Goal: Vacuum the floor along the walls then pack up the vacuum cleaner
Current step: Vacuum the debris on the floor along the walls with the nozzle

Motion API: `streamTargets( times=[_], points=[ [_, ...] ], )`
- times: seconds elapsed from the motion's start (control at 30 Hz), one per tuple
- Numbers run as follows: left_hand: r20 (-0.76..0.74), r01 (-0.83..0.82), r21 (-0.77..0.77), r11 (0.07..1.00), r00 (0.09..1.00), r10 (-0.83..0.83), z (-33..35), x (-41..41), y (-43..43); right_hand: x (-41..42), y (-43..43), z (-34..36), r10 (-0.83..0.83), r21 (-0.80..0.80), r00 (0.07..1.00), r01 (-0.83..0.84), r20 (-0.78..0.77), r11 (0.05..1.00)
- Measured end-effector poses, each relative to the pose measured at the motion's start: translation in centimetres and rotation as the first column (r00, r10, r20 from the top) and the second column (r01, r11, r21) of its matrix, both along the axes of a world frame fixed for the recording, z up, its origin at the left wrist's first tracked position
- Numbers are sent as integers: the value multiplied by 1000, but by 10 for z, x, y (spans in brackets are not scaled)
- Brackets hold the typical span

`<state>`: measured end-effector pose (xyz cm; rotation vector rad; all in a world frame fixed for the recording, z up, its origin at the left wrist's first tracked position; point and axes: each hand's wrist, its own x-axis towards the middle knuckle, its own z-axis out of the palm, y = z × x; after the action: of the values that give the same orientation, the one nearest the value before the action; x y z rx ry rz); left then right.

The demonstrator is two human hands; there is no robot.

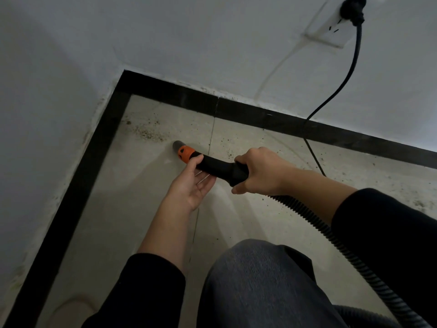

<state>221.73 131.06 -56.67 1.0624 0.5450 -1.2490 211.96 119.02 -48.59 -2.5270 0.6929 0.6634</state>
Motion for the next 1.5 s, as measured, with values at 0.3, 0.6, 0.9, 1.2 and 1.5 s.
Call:
streamTargets(
  times=[0.3,0.6,0.9,1.2,1.5],
  points=[
    [22,-51,7,999,998,51,-2,19,15,23,13,-5,42,-1,999,-42,17,999],
    [56,-109,12,994,993,108,-6,37,27,46,23,-12,76,-3,997,-76,27,997],
    [76,-163,34,986,984,160,-9,51,32,66,30,-12,98,2,995,-98,34,995],
    [86,-266,117,957,963,257,-17,68,40,92,40,-18,143,-3,988,-144,65,990],
    [107,-299,129,946,952,286,-20,80,46,105,46,-22,128,10,989,-130,79,992]
  ],
)
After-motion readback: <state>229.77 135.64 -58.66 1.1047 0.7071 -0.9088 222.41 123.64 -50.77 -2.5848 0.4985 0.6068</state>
